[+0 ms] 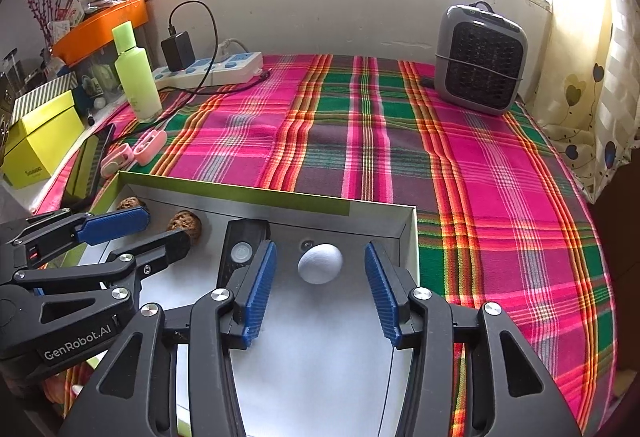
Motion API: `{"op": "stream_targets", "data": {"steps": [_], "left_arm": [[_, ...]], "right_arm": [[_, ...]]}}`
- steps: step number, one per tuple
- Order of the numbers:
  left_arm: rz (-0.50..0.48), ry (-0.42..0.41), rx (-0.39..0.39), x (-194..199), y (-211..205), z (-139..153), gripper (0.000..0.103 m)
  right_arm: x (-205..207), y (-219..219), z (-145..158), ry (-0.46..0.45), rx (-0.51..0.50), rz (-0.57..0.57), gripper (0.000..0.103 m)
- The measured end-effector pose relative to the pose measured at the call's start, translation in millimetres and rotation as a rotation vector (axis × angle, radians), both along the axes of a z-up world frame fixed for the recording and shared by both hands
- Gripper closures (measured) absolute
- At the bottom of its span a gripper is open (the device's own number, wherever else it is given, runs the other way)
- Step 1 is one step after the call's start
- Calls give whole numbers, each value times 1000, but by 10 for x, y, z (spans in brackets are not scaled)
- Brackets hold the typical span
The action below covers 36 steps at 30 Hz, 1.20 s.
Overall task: Organize objects
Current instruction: 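Withdraw both open tools from the box back over the table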
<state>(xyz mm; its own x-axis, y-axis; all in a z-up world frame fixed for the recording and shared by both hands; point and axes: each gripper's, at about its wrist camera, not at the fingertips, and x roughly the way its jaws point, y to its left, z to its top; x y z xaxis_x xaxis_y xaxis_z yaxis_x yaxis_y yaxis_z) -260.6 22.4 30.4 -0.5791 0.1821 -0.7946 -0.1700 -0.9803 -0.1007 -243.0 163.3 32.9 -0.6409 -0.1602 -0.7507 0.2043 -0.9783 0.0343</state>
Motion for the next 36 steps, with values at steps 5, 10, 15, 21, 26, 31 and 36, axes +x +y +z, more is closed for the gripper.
{"op": "stream_targets", "data": {"steps": [5, 10, 15, 21, 26, 31, 36], "left_arm": [[11, 13, 4, 96, -42, 57, 56], [19, 25, 4, 200, -71, 106, 56], [28, 49, -9, 318, -87, 161, 56], [36, 83, -19, 482, -99, 227, 56], [42, 120, -29, 661, -108, 281, 56], [45, 120, -26, 808, -137, 278, 56], [45, 128, -20, 958, -173, 275, 56]], "right_arm": [[83, -6, 31, 8, -3, 2, 56], [204, -8, 86, 28, -6, 1, 56], [337, -7, 135, 44, -14, -1, 56], [490, -19, 179, 61, -15, -4, 56], [639, -30, 244, 88, -13, -1, 56], [786, -64, 263, 100, -14, 10, 56], [924, -86, 278, 112, -16, 17, 56]]}}
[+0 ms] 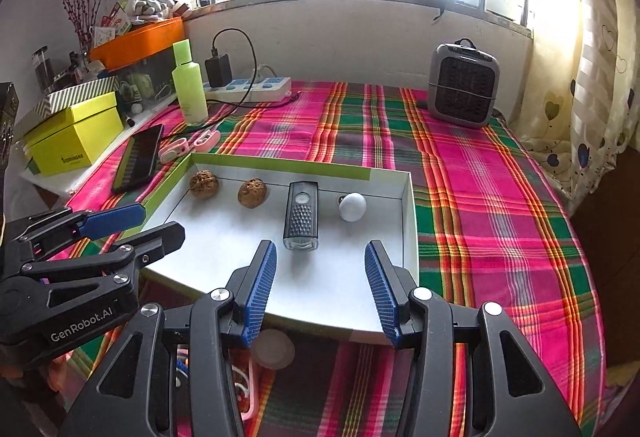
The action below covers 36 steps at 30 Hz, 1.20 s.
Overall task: Organize objects
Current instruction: 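Withdraw both open tools from the box back over the table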
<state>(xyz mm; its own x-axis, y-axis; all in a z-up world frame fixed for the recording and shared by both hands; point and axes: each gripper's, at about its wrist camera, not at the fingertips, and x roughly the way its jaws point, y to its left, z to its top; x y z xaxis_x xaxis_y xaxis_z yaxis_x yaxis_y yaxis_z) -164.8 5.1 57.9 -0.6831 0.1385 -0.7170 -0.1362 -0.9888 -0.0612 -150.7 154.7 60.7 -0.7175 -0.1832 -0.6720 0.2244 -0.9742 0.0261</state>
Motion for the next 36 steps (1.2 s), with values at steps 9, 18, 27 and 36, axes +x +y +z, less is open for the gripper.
{"op": "stream_targets", "data": {"steps": [9, 18, 27, 36], "left_arm": [[10, 17, 7, 227, -88, -6, 56], [26, 0, -10, 435, -201, -144, 56], [13, -10, -19, 616, -241, -223, 56], [22, -34, 4, 740, -386, -307, 56]], "right_arm": [[217, -15, -45, 13, 4, 21, 56], [413, -41, -153, 3, -11, 56, 56], [548, -96, -244, -14, -22, 88, 56], [650, -145, -309, -43, -47, 135, 56]]}}
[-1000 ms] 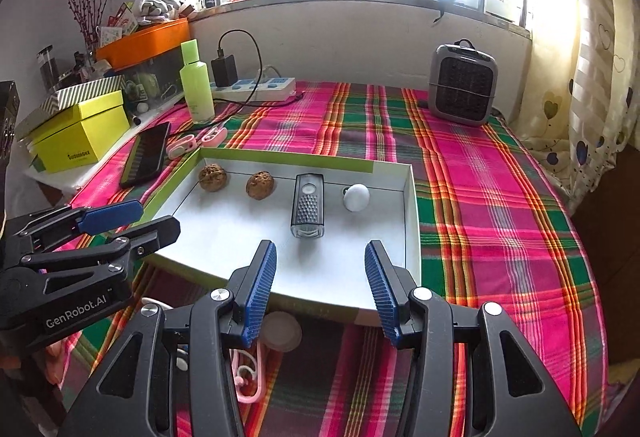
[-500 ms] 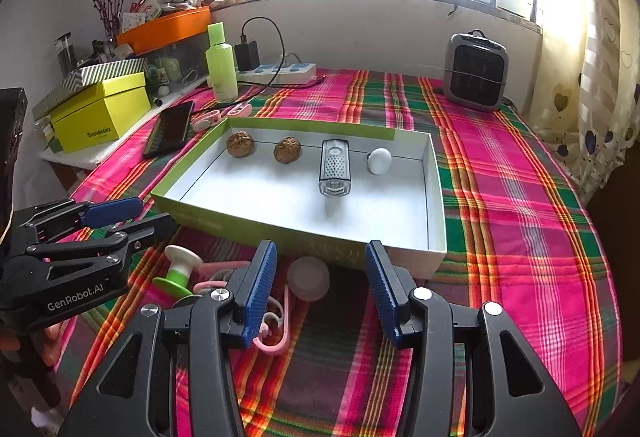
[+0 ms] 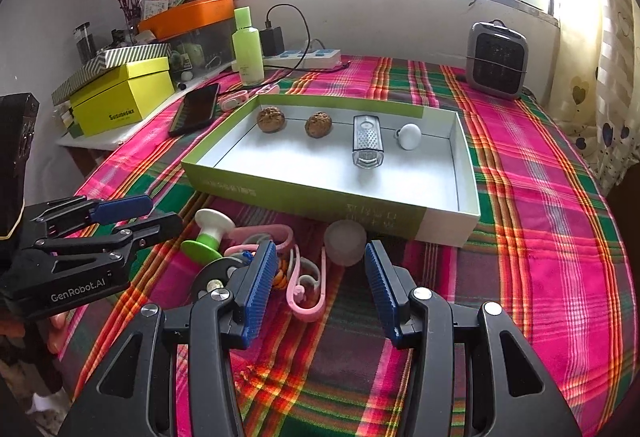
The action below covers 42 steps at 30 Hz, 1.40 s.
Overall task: Organize objects
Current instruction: 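Withdraw both open tools from the box back over the table, then grasp the black oval fob with white buttons with the right tool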
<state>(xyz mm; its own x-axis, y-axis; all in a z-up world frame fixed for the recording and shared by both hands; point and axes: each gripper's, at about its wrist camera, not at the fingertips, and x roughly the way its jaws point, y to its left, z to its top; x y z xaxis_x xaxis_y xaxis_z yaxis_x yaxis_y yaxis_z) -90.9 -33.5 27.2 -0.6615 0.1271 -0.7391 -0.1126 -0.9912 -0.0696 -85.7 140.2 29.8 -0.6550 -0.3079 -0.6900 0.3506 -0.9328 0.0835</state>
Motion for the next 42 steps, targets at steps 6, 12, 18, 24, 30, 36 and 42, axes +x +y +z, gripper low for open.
{"op": "stream_targets", "data": {"steps": [6, 12, 18, 24, 30, 36, 42], "left_arm": [[-6, -19, 18, 39, -36, -53, 56], [11, -25, 21, 59, -89, -90, 56], [22, -29, 24, 63, -126, -104, 56], [27, -35, 28, 65, -142, -116, 56], [27, -36, 31, 65, -148, -120, 56], [25, -36, 33, 67, -150, -121, 56], [19, -39, 47, 75, -138, -122, 56]], "right_arm": [[70, -113, -42, -15, -4, 46, 56], [153, -215, -62, -24, -11, 78, 56], [223, -375, -91, -24, 12, 122, 56], [226, -453, -135, -43, 14, 138, 56], [194, -510, -159, -52, 27, 130, 56], [174, -566, -200, -71, 66, 130, 56], [158, -519, -220, -84, 65, 116, 56]]}}
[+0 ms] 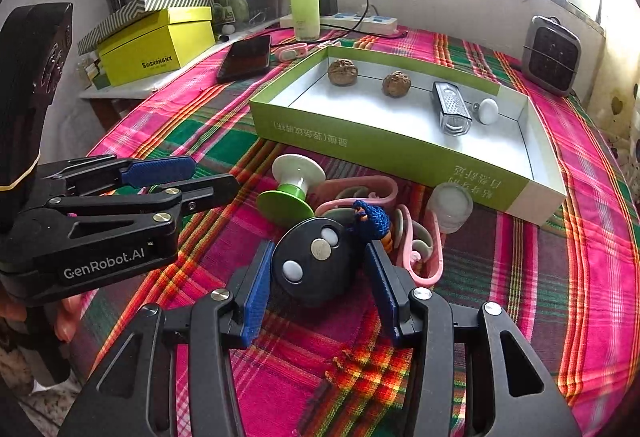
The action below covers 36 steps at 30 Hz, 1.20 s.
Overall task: Organize objects
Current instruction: 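Grasp the black oval fob with white buttons with the right tool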
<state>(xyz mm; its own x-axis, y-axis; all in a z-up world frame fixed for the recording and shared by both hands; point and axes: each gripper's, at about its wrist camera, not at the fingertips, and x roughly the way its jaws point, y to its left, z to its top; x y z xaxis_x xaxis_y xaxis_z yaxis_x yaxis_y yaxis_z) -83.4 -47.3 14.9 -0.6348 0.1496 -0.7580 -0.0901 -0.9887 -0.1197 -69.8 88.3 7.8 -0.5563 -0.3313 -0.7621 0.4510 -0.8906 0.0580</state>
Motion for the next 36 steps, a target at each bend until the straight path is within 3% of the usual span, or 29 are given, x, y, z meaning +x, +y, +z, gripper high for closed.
{"op": "stream_targets", "data": {"steps": [2, 10, 25, 30, 36], "left_arm": [[-4, -1, 9, -4, -2, 13, 56], [-38, -6, 41, 17, 51, 50, 56], [-98, -27, 84, 0, 183, 80, 56], [-126, -27, 103, -24, 257, 92, 51], [-138, -38, 87, -69, 364, 70, 51]], "right_arm": [[5, 17, 2, 0, -1, -3, 56], [57, 49, 31, 26, 7, -3, 73], [162, 240, 32, 29, -4, -15, 75], [228, 335, 29, 33, -4, -28, 75], [257, 457, 39, 34, -8, -60, 76]]}}
